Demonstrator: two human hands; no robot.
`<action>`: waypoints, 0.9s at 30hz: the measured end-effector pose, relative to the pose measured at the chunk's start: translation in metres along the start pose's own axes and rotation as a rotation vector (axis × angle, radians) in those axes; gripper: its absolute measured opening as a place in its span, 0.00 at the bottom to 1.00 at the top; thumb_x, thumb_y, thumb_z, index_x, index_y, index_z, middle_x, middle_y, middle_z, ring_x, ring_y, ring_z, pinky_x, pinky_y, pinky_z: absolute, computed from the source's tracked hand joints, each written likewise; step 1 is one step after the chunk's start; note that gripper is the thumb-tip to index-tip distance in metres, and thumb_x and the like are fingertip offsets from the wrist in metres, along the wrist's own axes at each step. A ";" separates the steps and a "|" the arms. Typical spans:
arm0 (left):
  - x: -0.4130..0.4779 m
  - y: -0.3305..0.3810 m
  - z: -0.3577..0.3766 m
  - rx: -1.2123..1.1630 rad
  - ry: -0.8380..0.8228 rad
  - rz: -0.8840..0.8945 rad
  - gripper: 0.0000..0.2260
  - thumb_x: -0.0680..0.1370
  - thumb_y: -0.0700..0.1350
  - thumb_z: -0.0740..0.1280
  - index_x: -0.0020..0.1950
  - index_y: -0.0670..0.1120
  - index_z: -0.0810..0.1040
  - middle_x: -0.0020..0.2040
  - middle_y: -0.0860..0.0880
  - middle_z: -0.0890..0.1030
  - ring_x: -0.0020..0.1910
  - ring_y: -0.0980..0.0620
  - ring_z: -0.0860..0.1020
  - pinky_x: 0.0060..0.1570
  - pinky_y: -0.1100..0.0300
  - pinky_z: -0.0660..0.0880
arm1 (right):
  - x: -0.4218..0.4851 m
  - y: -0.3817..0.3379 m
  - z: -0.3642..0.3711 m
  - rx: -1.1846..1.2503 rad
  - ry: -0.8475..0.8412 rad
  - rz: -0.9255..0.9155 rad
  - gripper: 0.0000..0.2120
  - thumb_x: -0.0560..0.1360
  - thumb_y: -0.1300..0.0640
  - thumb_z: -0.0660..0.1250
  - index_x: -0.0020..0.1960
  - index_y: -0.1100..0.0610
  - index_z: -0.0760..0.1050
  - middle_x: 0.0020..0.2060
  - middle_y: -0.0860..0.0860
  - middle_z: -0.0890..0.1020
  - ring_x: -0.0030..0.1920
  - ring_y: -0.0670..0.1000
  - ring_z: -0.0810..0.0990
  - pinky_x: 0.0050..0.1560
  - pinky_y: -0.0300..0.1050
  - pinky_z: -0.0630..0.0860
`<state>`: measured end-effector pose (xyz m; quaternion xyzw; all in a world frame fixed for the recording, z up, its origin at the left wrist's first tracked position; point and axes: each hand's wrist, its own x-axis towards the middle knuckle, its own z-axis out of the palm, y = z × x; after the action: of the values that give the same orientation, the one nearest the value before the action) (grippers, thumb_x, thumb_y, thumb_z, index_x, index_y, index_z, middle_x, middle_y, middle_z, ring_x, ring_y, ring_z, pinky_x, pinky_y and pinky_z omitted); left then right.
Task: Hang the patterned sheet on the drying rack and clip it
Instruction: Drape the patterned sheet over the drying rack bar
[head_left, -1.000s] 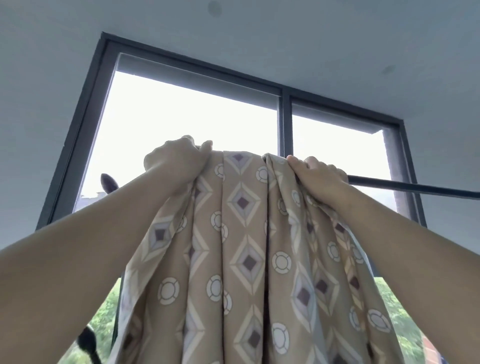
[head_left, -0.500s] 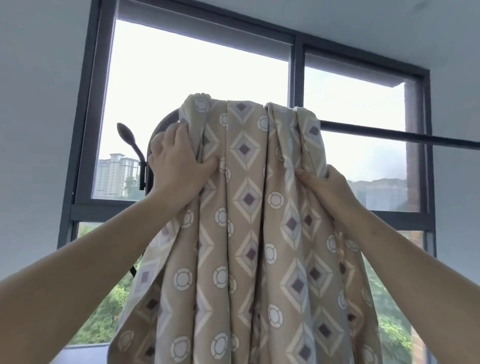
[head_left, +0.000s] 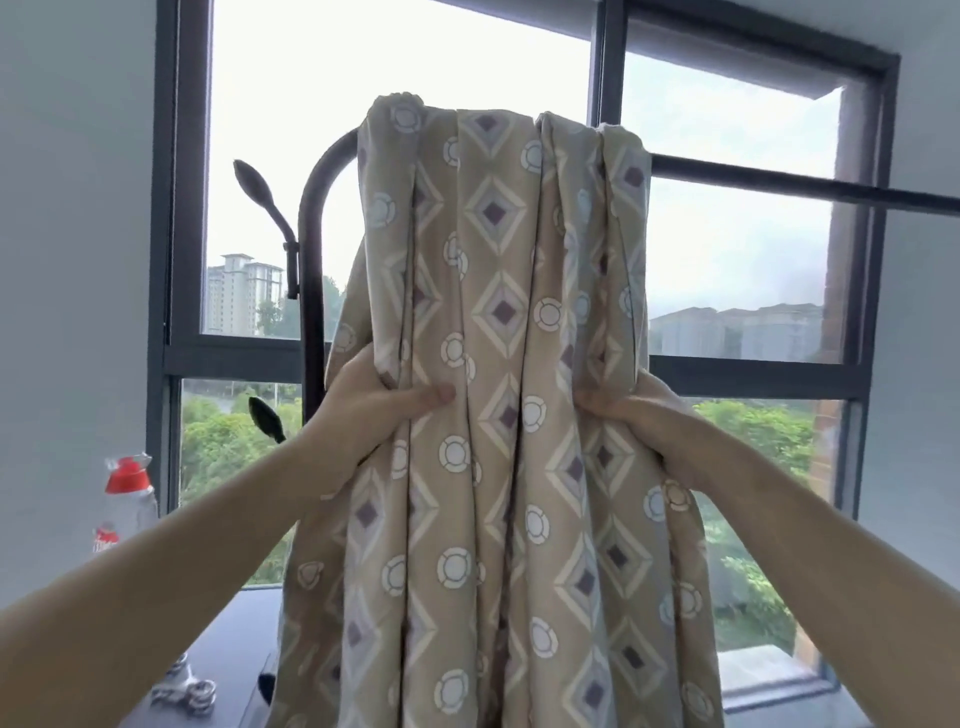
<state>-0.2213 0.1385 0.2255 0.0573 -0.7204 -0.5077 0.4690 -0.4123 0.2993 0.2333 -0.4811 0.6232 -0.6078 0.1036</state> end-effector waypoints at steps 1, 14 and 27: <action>-0.005 -0.005 -0.001 0.008 -0.030 -0.028 0.16 0.69 0.35 0.73 0.55 0.42 0.79 0.47 0.46 0.85 0.47 0.49 0.83 0.42 0.61 0.80 | -0.004 0.002 0.001 -0.021 -0.019 0.017 0.24 0.61 0.54 0.78 0.55 0.54 0.78 0.43 0.50 0.86 0.42 0.50 0.84 0.46 0.46 0.79; -0.014 -0.013 0.001 0.065 0.080 -0.016 0.06 0.77 0.36 0.65 0.44 0.44 0.81 0.39 0.48 0.83 0.40 0.51 0.82 0.43 0.60 0.79 | -0.026 0.010 0.014 -0.086 0.178 -0.063 0.06 0.73 0.65 0.68 0.47 0.56 0.80 0.38 0.47 0.82 0.37 0.44 0.80 0.35 0.31 0.77; 0.071 0.115 -0.008 0.203 0.089 0.370 0.13 0.79 0.39 0.60 0.45 0.57 0.75 0.43 0.55 0.80 0.45 0.56 0.78 0.46 0.62 0.75 | 0.019 -0.127 -0.008 -0.402 0.245 -0.404 0.08 0.76 0.61 0.64 0.41 0.52 0.78 0.37 0.48 0.80 0.38 0.45 0.77 0.34 0.32 0.72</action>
<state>-0.2095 0.1481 0.3603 -0.0069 -0.7446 -0.3350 0.5773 -0.3673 0.3165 0.3527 -0.5290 0.6307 -0.5342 -0.1924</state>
